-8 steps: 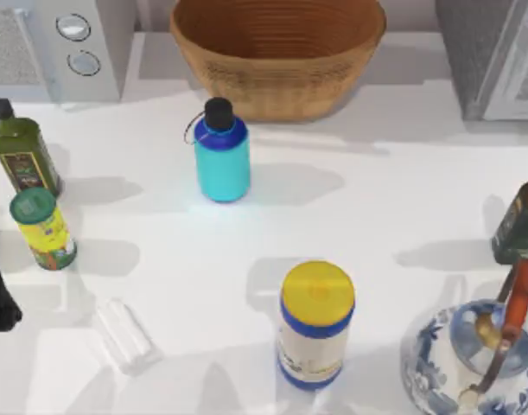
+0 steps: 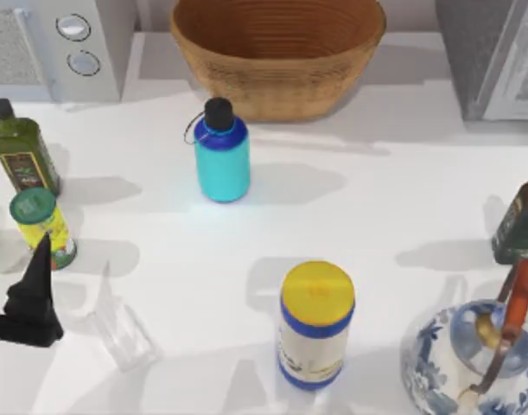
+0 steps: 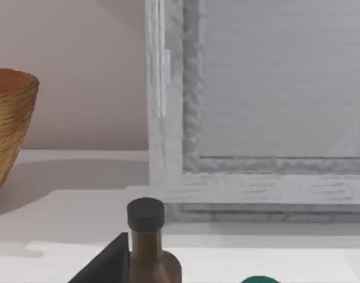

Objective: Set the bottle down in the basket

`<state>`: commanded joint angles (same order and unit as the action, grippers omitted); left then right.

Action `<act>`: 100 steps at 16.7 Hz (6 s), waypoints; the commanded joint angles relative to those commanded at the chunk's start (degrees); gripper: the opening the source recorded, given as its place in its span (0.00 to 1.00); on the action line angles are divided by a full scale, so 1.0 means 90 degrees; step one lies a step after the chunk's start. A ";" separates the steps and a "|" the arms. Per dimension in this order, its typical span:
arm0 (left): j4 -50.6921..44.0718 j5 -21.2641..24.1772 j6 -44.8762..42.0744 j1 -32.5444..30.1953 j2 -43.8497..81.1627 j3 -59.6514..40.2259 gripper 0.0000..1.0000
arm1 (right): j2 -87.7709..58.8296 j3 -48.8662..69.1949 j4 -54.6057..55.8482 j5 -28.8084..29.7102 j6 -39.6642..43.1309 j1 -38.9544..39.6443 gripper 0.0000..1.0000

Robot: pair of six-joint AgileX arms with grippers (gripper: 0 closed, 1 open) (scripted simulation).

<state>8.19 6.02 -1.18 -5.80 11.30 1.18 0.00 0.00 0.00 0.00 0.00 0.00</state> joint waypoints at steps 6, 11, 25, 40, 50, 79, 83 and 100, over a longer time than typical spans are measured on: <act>0.2111 0.1162 -0.0088 -0.0968 0.3228 -0.0115 1.00 | 0.0000 0.0000 0.0000 0.0000 0.0000 0.0000 1.00; 0.4142 0.2028 0.0027 -0.1407 0.6825 -0.0586 1.00 | 0.0000 0.0000 0.0000 0.0000 0.0000 0.0000 1.00; 0.9542 0.3260 0.0116 -0.0760 1.3568 -0.3874 1.00 | 0.0000 0.0000 0.0000 0.0000 0.0000 0.0000 1.00; 0.9643 0.2735 0.0056 -0.1267 1.3868 -0.4668 1.00 | 0.0000 0.0000 0.0000 0.0000 0.0000 0.0000 1.00; 0.8706 0.2628 0.0063 -0.1364 1.4117 -0.5864 1.00 | 0.0000 0.0000 0.0000 0.0000 0.0000 0.0000 1.00; 0.8550 0.2970 0.0028 -0.1377 1.3186 -0.5267 0.00 | 0.0000 0.0000 0.0000 0.0000 0.0000 0.0000 1.00; 0.8263 0.3452 0.0006 -0.0900 1.1977 -0.4363 0.00 | 0.0000 0.0000 0.0000 0.0000 0.0000 0.0000 1.00; 0.7409 0.4295 -0.0012 0.0320 0.9903 -0.2839 0.00 | 0.0000 0.0000 0.0000 0.0000 0.0000 0.0000 1.00</act>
<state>74.87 44.67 -1.28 -2.92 100.43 -24.37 0.00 0.00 0.00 0.00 0.00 0.00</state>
